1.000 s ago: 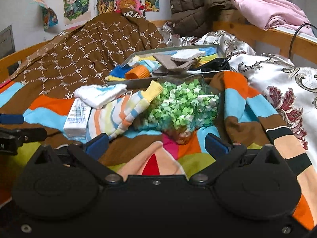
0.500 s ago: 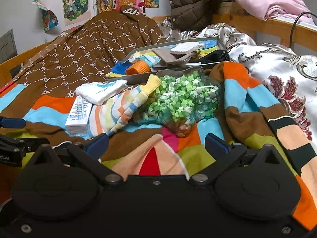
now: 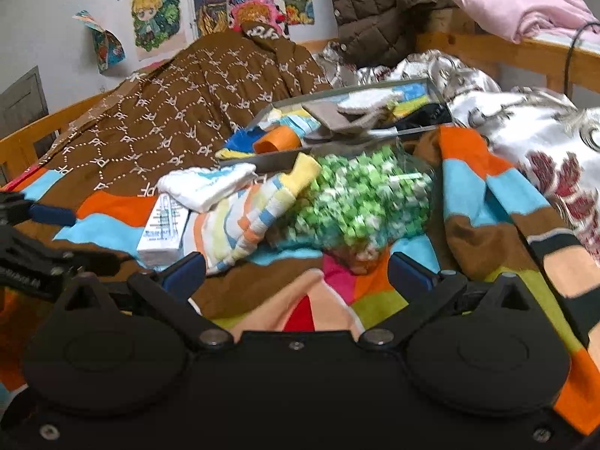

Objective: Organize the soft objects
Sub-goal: 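Move the left tool to the white towel and the right tool to the striped sock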

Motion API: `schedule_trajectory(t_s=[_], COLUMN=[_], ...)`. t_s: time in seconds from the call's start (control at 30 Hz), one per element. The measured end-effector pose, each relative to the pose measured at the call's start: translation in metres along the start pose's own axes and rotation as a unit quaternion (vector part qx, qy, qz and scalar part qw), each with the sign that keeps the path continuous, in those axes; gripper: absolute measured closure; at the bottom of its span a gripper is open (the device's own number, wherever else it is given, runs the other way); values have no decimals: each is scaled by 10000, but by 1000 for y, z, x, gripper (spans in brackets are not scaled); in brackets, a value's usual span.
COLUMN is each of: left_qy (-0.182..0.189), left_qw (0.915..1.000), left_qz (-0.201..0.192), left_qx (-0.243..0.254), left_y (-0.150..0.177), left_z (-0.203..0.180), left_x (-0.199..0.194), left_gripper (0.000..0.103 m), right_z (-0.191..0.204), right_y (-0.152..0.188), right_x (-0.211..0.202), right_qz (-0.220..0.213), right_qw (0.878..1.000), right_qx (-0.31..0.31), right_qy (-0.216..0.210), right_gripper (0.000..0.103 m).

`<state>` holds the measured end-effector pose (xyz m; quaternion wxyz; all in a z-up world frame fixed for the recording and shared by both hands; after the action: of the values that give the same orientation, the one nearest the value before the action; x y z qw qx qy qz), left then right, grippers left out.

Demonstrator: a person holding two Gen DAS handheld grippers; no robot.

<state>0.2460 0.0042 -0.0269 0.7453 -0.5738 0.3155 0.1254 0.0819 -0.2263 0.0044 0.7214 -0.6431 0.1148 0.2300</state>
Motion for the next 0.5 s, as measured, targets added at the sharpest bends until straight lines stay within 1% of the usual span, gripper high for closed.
schedule_trajectory(t_s=[0.1,0.2,0.3,0.4,0.5], left_qy=[6,-1,-9,-23,-46], left_qw=[9999,9997,9997,9996,9994], left_qz=[-149,-251,-239,-213,-155], left_qx=[-13,-11,-81,-184,-295], left_y=[-13,-22,-26,-27,-28], left_z=[4,8,13,19,23], left_x=[10,20,31,42,52], left_gripper=[1,1,1,1,1], right_z=[6,11,16,20,28], right_y=[-8,-13,-13,-13,-18], right_x=[8,15,22,29,43], right_qz=[-228,-328,-362,-350,-447], right_qw=[9995,9987,9977,9971,9950], right_qx=[-191,-367,-568,-646,-852], right_qy=[-63,-134,-125,-203,-276], right_gripper=[1,1,1,1,1])
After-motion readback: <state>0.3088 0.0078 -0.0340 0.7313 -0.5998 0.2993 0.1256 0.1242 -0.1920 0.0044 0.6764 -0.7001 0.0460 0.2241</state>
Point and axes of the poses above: each gripper's, at about its wrist camera, not at the fingertips, and x roughly the way its jaws point, z to its left, y to its underside, the point moved 5 cm from there along x, roughly the way its jaws point, and after that the axes turned 1 degree about -y, right-handed, at the moved point
